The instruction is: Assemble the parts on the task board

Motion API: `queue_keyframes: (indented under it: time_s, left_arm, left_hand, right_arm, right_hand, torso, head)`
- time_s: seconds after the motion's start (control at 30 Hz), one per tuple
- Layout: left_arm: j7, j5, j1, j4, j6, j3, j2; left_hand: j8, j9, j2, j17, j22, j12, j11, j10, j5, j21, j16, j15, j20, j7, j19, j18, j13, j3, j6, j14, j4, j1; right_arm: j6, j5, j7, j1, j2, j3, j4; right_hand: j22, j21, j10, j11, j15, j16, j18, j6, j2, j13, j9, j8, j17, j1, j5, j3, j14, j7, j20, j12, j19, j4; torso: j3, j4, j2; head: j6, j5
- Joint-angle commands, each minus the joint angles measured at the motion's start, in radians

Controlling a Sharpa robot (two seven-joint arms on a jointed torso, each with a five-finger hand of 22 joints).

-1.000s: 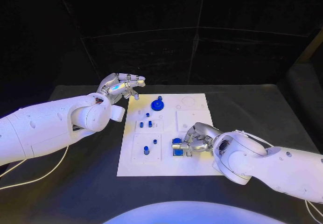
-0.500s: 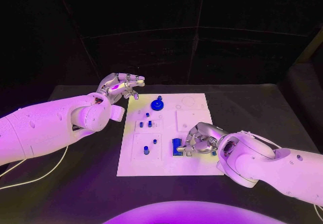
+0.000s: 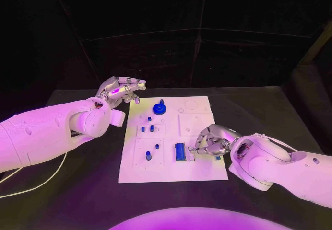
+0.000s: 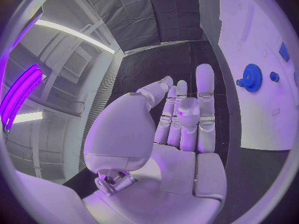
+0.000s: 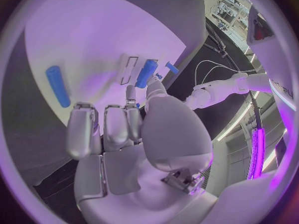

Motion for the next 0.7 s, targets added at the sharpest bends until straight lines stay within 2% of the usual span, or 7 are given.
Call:
queue_keyframes:
  time_s: [0.03, 0.13, 0.17, 0.27, 0.47, 0.6, 0.7]
  left_arm:
    - [0.003, 0.001, 0.001, 0.000, 0.011, 0.000, -0.002]
    - [0.004, 0.001, 0.001, -0.001, 0.011, 0.000, -0.002]
    - [0.004, 0.001, 0.001, -0.001, 0.011, 0.000, -0.002]
    - [0.004, 0.001, 0.001, -0.002, 0.011, 0.000, 0.000]
    - [0.003, 0.001, 0.001, -0.001, 0.011, 0.000, 0.002]
    - [0.003, 0.001, 0.001, -0.001, 0.011, 0.000, 0.001]
    - [0.003, 0.001, 0.001, -0.001, 0.011, 0.000, 0.001]
  left_hand:
    - [0.004, -0.001, 0.010, -0.001, -0.001, 0.005, 0.000, -0.006, -0.003, -0.006, -0.002, -0.001, -0.002, -0.001, -0.004, 0.007, 0.001, -0.004, -0.005, -0.005, 0.000, 0.000]
    - [0.004, -0.001, 0.010, -0.001, -0.001, 0.005, 0.000, -0.006, -0.003, -0.006, -0.002, -0.001, -0.002, -0.001, -0.004, 0.007, 0.001, -0.004, -0.005, -0.005, 0.000, 0.000]
    - [0.004, -0.001, 0.010, -0.001, -0.001, 0.005, 0.000, -0.006, -0.003, -0.006, -0.002, -0.001, -0.002, -0.001, -0.004, 0.007, 0.001, -0.004, -0.005, -0.005, 0.000, 0.000]
    - [0.004, -0.001, 0.010, -0.001, -0.001, 0.005, 0.000, -0.006, -0.003, -0.006, -0.002, -0.001, -0.002, -0.001, -0.004, 0.007, 0.001, -0.004, -0.005, -0.005, 0.000, 0.000]
    - [0.004, -0.001, 0.010, -0.001, -0.001, 0.005, 0.000, -0.006, -0.003, -0.006, -0.002, -0.001, -0.002, -0.001, -0.004, 0.007, 0.001, -0.004, -0.005, -0.005, 0.000, 0.000]
    - [0.004, -0.001, 0.010, -0.001, -0.001, 0.005, 0.000, -0.006, -0.003, -0.006, -0.002, -0.001, -0.002, -0.001, -0.004, 0.007, 0.001, -0.004, -0.005, -0.005, 0.000, 0.000]
    - [0.004, -0.001, 0.010, -0.001, -0.001, 0.005, 0.000, -0.006, -0.003, -0.006, -0.002, -0.001, -0.002, -0.001, -0.004, 0.007, 0.001, -0.004, -0.005, -0.005, 0.000, 0.000]
  right_arm:
    - [-0.050, 0.033, 0.059, 0.007, -0.041, 0.001, 0.012]
    - [-0.067, 0.048, 0.079, 0.010, -0.089, 0.001, 0.029]
    - [-0.070, 0.050, 0.081, 0.011, -0.101, 0.001, 0.033]
    - [-0.066, 0.056, 0.081, 0.013, -0.146, 0.001, 0.047]
    - [-0.026, 0.016, 0.055, 0.013, -0.199, 0.001, 0.052]
    - [0.003, -0.022, 0.037, 0.013, -0.208, 0.000, 0.048]
    - [0.050, -0.053, 0.007, 0.013, -0.205, 0.000, 0.042]
  right_hand:
    - [-0.003, -0.005, -0.003, 0.008, 0.009, -0.006, -0.009, -0.008, 0.015, -0.003, -0.010, -0.023, -0.004, 0.001, 0.023, -0.009, 0.018, 0.006, 0.009, -0.009, -0.001, -0.001]
    - [-0.005, -0.007, -0.005, 0.012, 0.013, -0.008, -0.008, -0.011, 0.020, -0.005, -0.020, -0.047, -0.009, 0.005, 0.045, -0.014, 0.017, 0.012, 0.014, -0.013, -0.002, -0.004]
    - [-0.006, -0.008, -0.006, 0.013, 0.013, -0.009, -0.008, -0.010, 0.022, -0.006, -0.022, -0.051, -0.010, 0.007, 0.049, -0.015, 0.017, 0.012, 0.015, -0.014, -0.002, -0.005]
    - [-0.007, -0.009, -0.008, 0.014, 0.015, -0.011, -0.008, -0.007, 0.025, -0.009, -0.026, -0.060, -0.014, 0.008, 0.057, -0.017, 0.016, 0.014, 0.016, -0.018, -0.003, -0.006]
    - [-0.007, -0.009, -0.009, 0.014, 0.015, -0.015, -0.007, 0.014, 0.032, -0.012, -0.033, -0.078, -0.020, 0.016, 0.079, -0.020, 0.015, 0.012, 0.019, -0.023, -0.003, -0.010]
    - [-0.005, -0.008, -0.007, 0.011, 0.013, -0.016, -0.008, 0.036, 0.034, -0.011, -0.035, -0.084, -0.022, 0.017, 0.083, -0.025, 0.014, 0.008, 0.018, -0.023, -0.003, -0.010]
    - [-0.005, -0.009, -0.006, 0.009, 0.012, -0.017, -0.008, 0.052, 0.031, -0.011, -0.037, -0.089, -0.024, 0.008, 0.081, -0.035, 0.014, 0.005, 0.017, -0.025, -0.003, -0.005]
  torso:
    - [0.0001, -0.0041, -0.002]
    - [0.0010, -0.0066, -0.001]
    - [0.0011, -0.0059, -0.001]
    - [0.0013, -0.0090, -0.003]
    - [0.0014, -0.0097, -0.002]
    - [0.0029, -0.0109, -0.002]
    - [0.0018, -0.0100, -0.002]
  head:
    - [0.004, -0.010]
    - [0.009, -0.018]
    - [0.010, -0.021]
    - [0.012, -0.025]
    - [0.012, -0.032]
    - [0.010, -0.030]
    - [0.009, -0.033]
